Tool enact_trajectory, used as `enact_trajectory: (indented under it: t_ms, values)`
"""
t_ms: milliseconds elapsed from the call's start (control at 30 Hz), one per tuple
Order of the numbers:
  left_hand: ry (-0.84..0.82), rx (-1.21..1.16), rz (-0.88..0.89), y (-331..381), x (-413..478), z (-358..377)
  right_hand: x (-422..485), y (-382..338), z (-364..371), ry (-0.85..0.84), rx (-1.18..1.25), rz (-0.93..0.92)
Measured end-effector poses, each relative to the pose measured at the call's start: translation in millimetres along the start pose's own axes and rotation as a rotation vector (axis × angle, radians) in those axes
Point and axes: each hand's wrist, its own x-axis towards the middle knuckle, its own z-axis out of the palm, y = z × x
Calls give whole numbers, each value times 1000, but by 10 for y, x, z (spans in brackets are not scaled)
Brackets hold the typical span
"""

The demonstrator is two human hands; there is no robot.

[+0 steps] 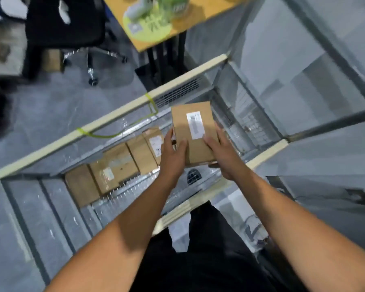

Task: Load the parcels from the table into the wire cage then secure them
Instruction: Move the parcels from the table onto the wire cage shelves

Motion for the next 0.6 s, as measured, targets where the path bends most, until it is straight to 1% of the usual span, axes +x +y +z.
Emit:
enact_trajectory:
  t_ms: [67, 133, 267, 333, 433, 533, 600]
  values:
    - [21, 17, -14, -105, 281, 46, 381, 82, -15, -49, 4, 70]
    - [48, 10, -18, -239, 593, 128, 798, 220, -44, -94, -2, 93]
    - [123, 29, -147, -746, 1376, 347, 1706, 705, -81, -122, -22, 122]
    - [164, 107, -154, -1126, 1825, 458, 2186, 1043, -62, -134, -43, 135]
    - [235, 276, -118, -1786, 2463, 562, 2896, 1615, 34, -160, -75, 137]
    - [349, 492, -53, -2435, 3034, 530, 3565, 2148, 230, -236, -146, 98]
    - [423, 587, -6, -2816, 3354, 469, 3981, 2484, 366, -242, -210, 88]
